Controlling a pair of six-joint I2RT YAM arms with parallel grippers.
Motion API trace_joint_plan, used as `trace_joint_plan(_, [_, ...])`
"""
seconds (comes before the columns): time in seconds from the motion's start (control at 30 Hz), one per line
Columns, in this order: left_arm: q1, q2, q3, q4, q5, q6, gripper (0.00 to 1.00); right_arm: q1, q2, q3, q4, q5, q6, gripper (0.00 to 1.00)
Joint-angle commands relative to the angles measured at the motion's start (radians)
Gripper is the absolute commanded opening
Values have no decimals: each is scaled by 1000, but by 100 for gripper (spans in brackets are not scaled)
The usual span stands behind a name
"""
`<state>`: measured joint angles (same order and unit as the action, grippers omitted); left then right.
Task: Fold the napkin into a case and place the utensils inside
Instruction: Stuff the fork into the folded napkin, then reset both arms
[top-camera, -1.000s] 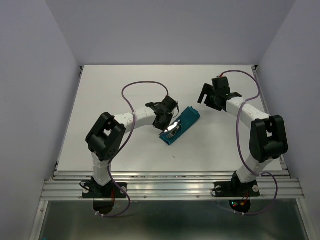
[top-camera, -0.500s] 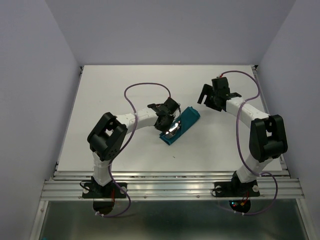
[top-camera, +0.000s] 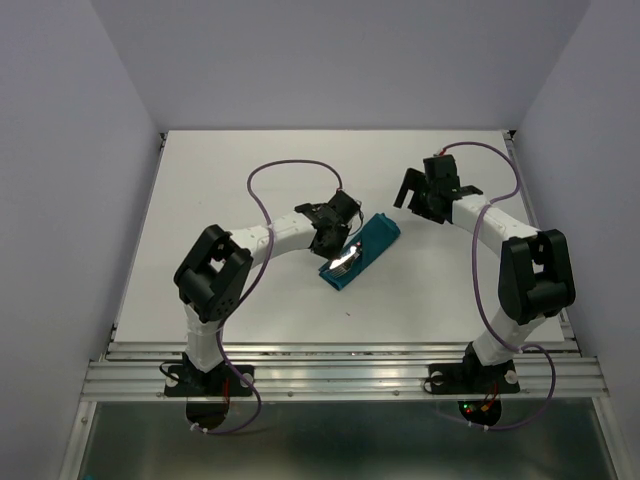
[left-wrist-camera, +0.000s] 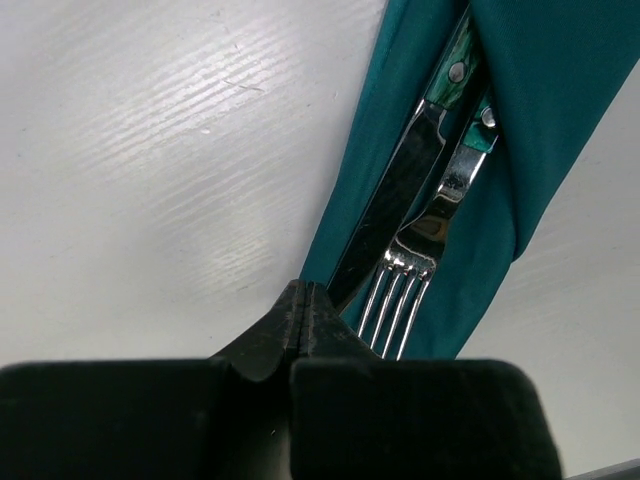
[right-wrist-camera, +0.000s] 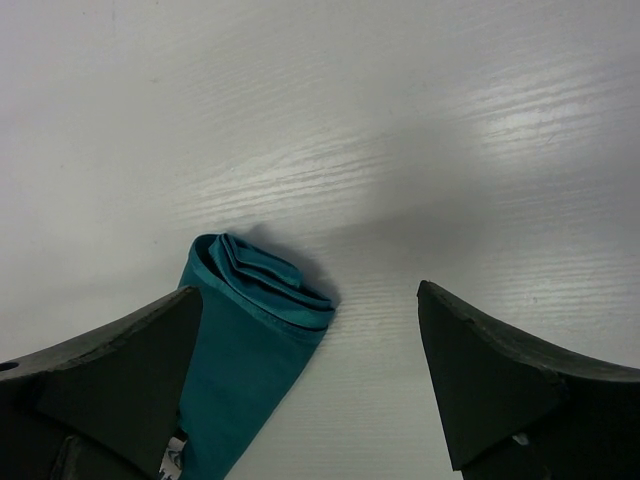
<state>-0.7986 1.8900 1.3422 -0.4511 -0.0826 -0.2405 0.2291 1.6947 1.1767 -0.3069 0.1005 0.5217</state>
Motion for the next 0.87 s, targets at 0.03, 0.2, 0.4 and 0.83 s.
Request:
trace_joint_plan(0.03, [-5, -117, 92, -44, -69, 7, 10, -2, -75, -20, 15, 82, 14, 100])
trace_joint_plan(0.2, [1, -144, 150, -92, -98, 24, 24, -2, -138, -52, 15, 180, 37, 100])
trace_joint_plan(0.4, [36, -218, 175, -103, -111, 23, 25, -2, -230, -132, 17, 323, 67, 100])
trace_joint_plan(0.83, [160, -448, 135, 12, -85, -34, 25, -2, -434, -310, 17, 513, 150, 100])
